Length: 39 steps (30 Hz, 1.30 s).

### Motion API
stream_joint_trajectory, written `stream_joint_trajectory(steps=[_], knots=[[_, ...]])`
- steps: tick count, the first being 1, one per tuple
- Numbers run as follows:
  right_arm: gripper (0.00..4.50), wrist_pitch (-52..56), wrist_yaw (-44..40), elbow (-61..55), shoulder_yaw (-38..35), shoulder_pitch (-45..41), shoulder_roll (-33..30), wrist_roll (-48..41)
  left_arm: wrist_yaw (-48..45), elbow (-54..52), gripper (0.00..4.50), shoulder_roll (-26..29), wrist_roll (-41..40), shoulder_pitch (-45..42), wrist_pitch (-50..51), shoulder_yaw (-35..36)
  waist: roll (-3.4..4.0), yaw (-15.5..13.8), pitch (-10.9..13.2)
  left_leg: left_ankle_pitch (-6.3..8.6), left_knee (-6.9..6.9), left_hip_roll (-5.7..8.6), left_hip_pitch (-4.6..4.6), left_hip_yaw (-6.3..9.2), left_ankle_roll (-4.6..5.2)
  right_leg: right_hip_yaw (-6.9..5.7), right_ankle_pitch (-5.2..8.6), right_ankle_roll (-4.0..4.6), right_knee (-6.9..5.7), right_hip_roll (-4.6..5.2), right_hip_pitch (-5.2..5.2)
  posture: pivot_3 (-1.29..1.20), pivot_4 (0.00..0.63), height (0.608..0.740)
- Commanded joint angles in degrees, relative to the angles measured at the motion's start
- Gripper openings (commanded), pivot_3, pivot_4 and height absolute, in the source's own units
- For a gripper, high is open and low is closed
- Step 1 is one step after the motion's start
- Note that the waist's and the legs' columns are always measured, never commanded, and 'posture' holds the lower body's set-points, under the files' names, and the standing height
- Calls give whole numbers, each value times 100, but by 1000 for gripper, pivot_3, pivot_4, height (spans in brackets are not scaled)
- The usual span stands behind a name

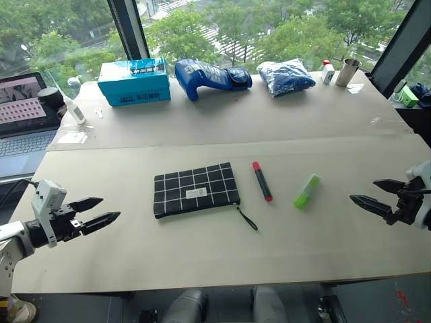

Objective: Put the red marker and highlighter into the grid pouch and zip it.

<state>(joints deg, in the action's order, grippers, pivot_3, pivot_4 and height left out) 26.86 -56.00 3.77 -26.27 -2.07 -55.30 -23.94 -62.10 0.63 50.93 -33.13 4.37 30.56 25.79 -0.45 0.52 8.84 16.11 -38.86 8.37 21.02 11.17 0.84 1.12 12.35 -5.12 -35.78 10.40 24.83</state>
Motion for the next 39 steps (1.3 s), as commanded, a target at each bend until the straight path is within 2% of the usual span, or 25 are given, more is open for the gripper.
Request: stream_joint_trajectory(steps=[1, 6, 10, 13, 16, 18, 21, 24, 28, 34, 39], knots=[[4486, 95, 124, -241, -38, -203, 53, -151, 70, -254, 4374, -9, -140, 20, 126, 139, 0, 1, 0, 0, 0, -1, 0, -1, 0, 0, 0, 1, 0, -1, 1, 0, 150, 740], [4486, 255, 227, -309, 139, -348, 95, -81, 90, -445, 4374, -90, -259, 152, 256, 188, 0, 13, 0, 6, 0, -23, -1, -22, -11, 0, -8, 12, -2, -13, 14, 0, 150, 740], [4486, 438, 399, -309, 285, -644, 154, -102, -16, -212, 4374, -41, -173, 10, 191, 68, 0, 15, 0, 6, 0, -30, -1, -35, -17, 0, -14, 22, -2, -16, 21, 0, 150, 740], [3800, 579, 402, -534, 537, -1072, 270, -229, -12, -120, 4500, -40, 291, -129, -382, -247, 0, 17, 0, 7, 0, -32, -4, -42, -16, 1, -17, 26, -2, -17, 22, 0, 150, 740], [2727, 809, 267, -879, 908, -1558, 409, -438, -139, -76, 4500, 104, 954, -154, -1310, -619, 0, 28, 0, 6, 0, -35, -5, -54, -18, 0, -20, 29, -1, -17, 23, 0, 150, 740], [2210, 942, 217, -1027, 1091, -1788, 486, -548, -211, 15, 4500, 186, 1245, -176, -1769, -772, 0, 30, 0, 7, 0, -42, -4, -58, -21, 0, -23, 34, 2, -20, 27, 0, 150, 740], [1065, 1053, 91, -1430, 1650, -2124, 735, -679, -293, 148, 4500, 278, 1476, -257, -2237, -893, -1, 18, 1, 9, 0, -44, -3, -59, -25, -3, -23, 35, 5, -22, 31, 0, 150, 740], [43, 1079, 82, -1704, 2581, -2513, 1207, -448, -298, 81, 4500, 276, 1618, -406, -2546, -1013, -2, 19, 1, 10, -3, -44, -1, -57, -31, -6, -24, 33, 6, -21, 33, 0, 150, 740], [17, 757, 407, -1425, 3706, -3061, 1814, 417, -265, 47, 4500, 247, 1797, -557, -2882, -1191, -5, 32, 1, 8, -5, -44, 4, -57, -35, -7, -26, 31, 4, -20, 39, 0, 150, 740], [17, 300, 616, -755, 4612, -3733, 2672, 1225, -244, 439, 4500, 437, 2390, -752, -3602, -1509, -5, 46, 1, 5, -7, -45, 7, -63, -45, -11, -29, 35, -5, -21, 56, 0, 150, 740], [17, -40, 615, -229, 5327, -3886, 2857, 2052, -162, 903, 4500, 575, 2786, -861, -4261, -1684, -6, 49, 1, 3, -6, -44, 5, -64, -48, -17, -33, 39, -9, -22, 66, 0, 150, 740]])
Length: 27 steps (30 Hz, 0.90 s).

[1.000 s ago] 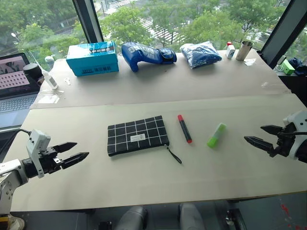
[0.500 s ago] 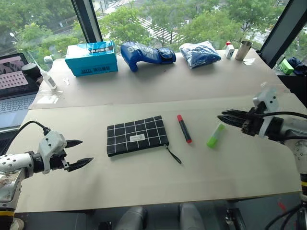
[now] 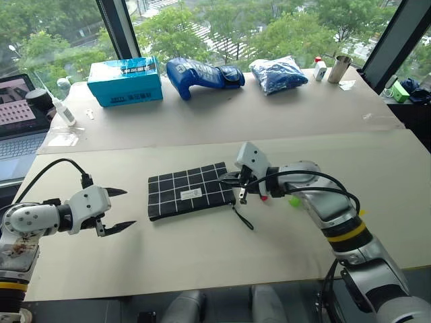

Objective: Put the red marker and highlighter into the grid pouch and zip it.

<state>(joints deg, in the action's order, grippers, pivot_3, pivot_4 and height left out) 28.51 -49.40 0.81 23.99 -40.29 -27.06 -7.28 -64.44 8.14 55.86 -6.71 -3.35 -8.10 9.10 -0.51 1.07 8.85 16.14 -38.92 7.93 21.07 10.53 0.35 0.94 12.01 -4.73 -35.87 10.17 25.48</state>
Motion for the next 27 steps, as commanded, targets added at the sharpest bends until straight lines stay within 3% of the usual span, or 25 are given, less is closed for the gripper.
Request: stream_joint_trajectory(steps=[1, 6, 11, 22, 27], knots=[[17, -259, -102, 93, 459, -51, 6, 557, 102, 221, 4500, 74, 188, -140, -520, -41, 0, -13, 0, 0, 0, 1, 0, 0, 0, -1, 0, 0, -1, 0, 1, 0, 150, 740], [17, -590, -161, 335, 985, 15, -156, 1322, 251, 444, 4500, -148, 270, -482, -1044, -253, -4, -5, -3, -2, -2, 2, 8, -3, -3, -2, -2, 0, -15, 1, 23, 0, 150, 740], [17, -759, -25, 559, 969, 46, -62, 1644, 234, 513, 4500, -421, 275, -660, -1564, -565, -13, -2, -12, -4, -3, 1, 1, -6, -7, -3, -5, 4, -16, 0, 19, 0, 150, 740], [17, -605, -81, 314, 681, 276, 34, 1616, 801, 2022, 4500, -624, 1092, -1533, -3139, -1108, -22, -43, -20, -7, -1, -1, -53, -8, -11, -6, -11, 9, -15, -4, -34, 0, 150, 740], [17, -493, -111, 173, 620, 417, 9, 1625, 985, 2369, 4500, -885, 919, -1909, -3714, -1171, -22, -43, -21, -6, 0, -1, -62, -8, -10, -5, -11, 8, -15, -4, -42, 0, 150, 740]])
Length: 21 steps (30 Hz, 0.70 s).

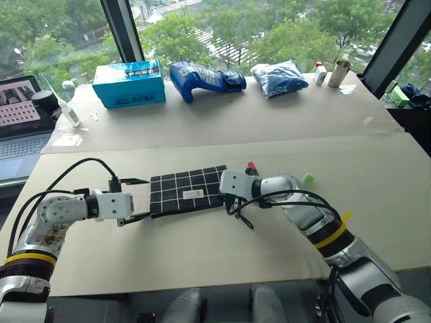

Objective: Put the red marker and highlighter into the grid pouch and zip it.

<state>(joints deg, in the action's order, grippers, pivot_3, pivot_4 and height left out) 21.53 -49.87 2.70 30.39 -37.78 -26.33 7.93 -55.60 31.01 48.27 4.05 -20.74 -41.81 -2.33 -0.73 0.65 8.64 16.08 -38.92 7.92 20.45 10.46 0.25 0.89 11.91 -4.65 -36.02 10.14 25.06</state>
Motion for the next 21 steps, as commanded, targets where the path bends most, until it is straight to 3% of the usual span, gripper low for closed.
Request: stream_joint_trajectory(steps=[1, 14, 18, 21], knots=[[17, 222, -82, -55, -25, 200, -80, 101, 59, 49, 4500, -195, -251, -187, -413, -50, -1, 1, -1, 0, 0, 0, 0, 0, 0, 0, -1, -1, 1, 0, 0, 0, 150, 740], [17, 273, -100, 77, -96, 155, -62, 125, -639, -488, 4500, -270, -1071, 140, -518, -256, -3, 22, -2, 1, -2, 0, 3, 0, 3, 1, -2, -4, 4, 0, 4, 0, 150, 740], [17, 270, -101, 168, -159, 108, -55, 115, -634, -144, 4500, -251, -888, 41, -716, -277, -3, 9, -2, 1, -3, 0, 3, 0, 2, 0, -3, -4, 5, 0, 2, 0, 150, 740], [0, 278, -102, 204, -196, 93, -42, 104, -485, 364, 3680, -276, -595, -132, -1003, -312, -4, 6, -2, 1, -2, 0, 0, 0, 2, 0, -3, -4, 4, 0, 0, 0, 150, 740]])
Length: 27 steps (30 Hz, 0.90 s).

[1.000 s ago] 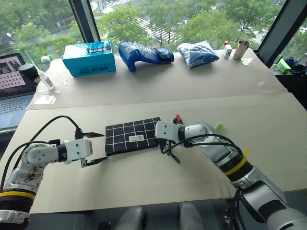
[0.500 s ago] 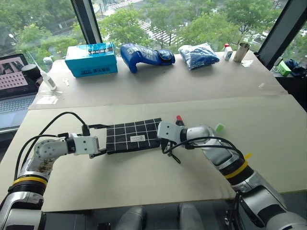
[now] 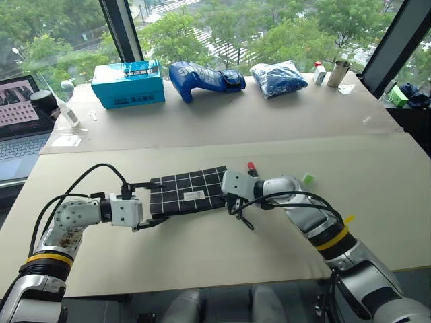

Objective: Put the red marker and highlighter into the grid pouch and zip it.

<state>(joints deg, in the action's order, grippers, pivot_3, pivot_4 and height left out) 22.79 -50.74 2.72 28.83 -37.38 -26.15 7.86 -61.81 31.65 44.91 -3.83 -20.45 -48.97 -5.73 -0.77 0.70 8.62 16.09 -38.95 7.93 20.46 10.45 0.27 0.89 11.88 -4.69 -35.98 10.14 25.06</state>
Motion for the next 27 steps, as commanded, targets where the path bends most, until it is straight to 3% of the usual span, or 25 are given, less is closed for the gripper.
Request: stream_joint_trajectory(steps=[1, 3, 19, 25, 27], knots=[[0, 151, -22, 201, -46, 55, -64, 112, 191, 447, 3454, 65, 278, -214, -370, 19, 0, 1, 0, 0, 0, 0, 0, 0, 0, 0, 0, 0, 0, 0, 0, 0, 150, 740], [0, 168, -21, 176, -74, 76, -77, 111, 282, 712, 2777, 106, 417, -318, -538, 17, 0, -1, 0, 0, 0, 1, 0, 0, 0, 0, 0, 0, 0, 0, 0, 0, 150, 740], [0, 210, -25, 81, -112, 153, -140, 137, 326, 896, 2777, -121, 64, -598, -837, -49, -1, 4, -1, 0, 0, 0, 2, 0, 0, 0, 0, -1, 0, 0, 1, 0, 150, 740], [0, 196, -14, 130, -104, 134, -133, 156, 42, 678, 566, -94, -271, -515, -616, -70, -1, 7, -1, 0, 0, 0, 2, 0, 0, 0, 0, -1, 0, 0, 1, 0, 150, 740], [0, 193, -4, 141, -104, 129, -128, 162, -5, 679, 38, -83, -305, -468, -592, -58, -1, 8, -1, 0, 0, 0, 1, 0, 0, 0, 0, -1, 0, 0, 1, 0, 150, 740]])
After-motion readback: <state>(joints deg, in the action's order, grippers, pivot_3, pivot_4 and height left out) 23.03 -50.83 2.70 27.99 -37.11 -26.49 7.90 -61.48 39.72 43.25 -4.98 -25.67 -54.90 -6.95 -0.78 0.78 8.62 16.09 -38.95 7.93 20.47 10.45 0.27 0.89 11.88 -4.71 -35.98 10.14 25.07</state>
